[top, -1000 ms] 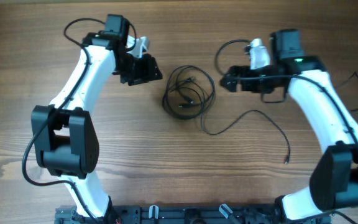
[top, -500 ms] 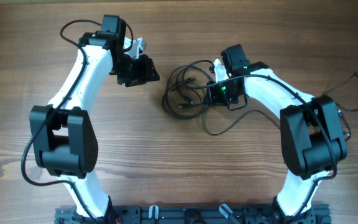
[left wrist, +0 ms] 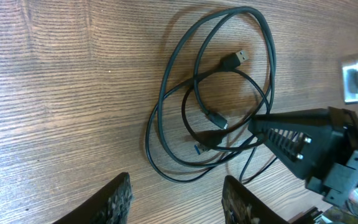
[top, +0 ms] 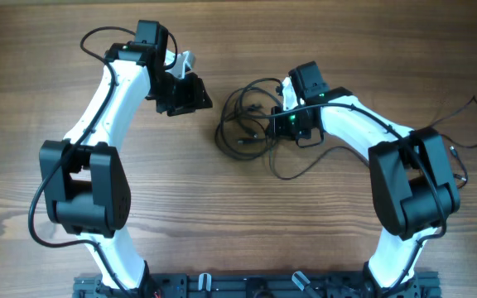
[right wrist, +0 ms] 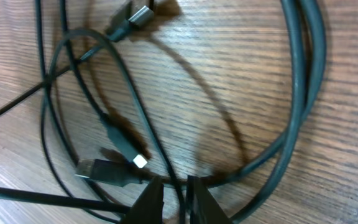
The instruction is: Untangle cables
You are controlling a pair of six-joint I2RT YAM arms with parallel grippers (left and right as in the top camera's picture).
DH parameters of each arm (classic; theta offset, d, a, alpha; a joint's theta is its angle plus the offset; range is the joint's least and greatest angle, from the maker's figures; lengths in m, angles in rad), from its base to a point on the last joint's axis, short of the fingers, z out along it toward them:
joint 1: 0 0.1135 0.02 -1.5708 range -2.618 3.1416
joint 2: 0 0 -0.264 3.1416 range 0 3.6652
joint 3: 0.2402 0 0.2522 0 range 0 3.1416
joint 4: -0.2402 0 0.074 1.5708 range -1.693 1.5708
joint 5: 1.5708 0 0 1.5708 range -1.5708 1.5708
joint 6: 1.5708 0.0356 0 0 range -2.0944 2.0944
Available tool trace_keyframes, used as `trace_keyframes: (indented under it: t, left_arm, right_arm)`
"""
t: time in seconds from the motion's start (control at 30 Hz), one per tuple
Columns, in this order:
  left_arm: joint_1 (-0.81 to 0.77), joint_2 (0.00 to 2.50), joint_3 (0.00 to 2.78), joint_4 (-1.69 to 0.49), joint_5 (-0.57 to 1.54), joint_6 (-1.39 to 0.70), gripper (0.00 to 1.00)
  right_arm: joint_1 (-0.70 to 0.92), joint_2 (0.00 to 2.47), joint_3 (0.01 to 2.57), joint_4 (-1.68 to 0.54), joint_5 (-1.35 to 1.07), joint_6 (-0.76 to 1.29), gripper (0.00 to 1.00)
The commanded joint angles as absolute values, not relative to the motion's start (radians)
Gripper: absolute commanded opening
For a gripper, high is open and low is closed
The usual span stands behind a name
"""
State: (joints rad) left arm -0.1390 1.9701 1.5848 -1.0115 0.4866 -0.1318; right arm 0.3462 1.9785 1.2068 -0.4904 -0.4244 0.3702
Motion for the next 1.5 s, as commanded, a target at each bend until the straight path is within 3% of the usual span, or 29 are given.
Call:
trace_keyframes:
  t: [0.0, 0.23, 0.6, 0.77, 1.07, 1.2, 1.37, 1.47]
  left_arm:
    - [-0.138, 1.966, 1.584, -1.015, 0.481, -0.116, 0.49]
    - [-0.138, 1.966, 1.584, -1.022, 0.480, -0.116, 0.49]
    - [-0.139, 1.966, 1.584, -1.023, 0.481, -0.116, 0.50]
    - [-0.144, 1.966, 1.584, -1.022, 0.481, -0.116, 0.54]
    - [-0.157, 1.966, 1.584, -1.023, 0.481, -0.116, 0.55]
    - [-0.165, 1.966, 1.584, -1.015, 0.481, -0.116, 0.56]
    - [-0.182, 1.966, 1.584, -1.002, 0.480, -0.116, 0.58]
    - [-0.202, 1.966, 1.584, -0.971, 0.481, -0.129, 0.61]
  right_arm:
    - [0.350, 1.991, 1.183, -0.476, -0.415, 0.395, 0.04]
    - [0.332, 1.800, 1.335, -0.468, -0.651, 0.250, 0.04]
    - [0.332, 1.340, 1.388, -0.397, -0.621, 0.235, 0.04]
    - [0.332, 1.247, 1.388, -0.197, -0.781, 0.270, 0.04]
    - [0.326, 1.135, 1.388, -0.133, 0.013, 0.281, 0.04]
    - [0.277, 1.020, 1.388, 0.050, 0.125, 0.299, 0.04]
    - [0.204, 0.927, 1.388, 0.051, 0.257, 0.334, 0.04]
    - [0.197, 0.935, 1.388, 0.001, 0.029, 0.432, 0.04]
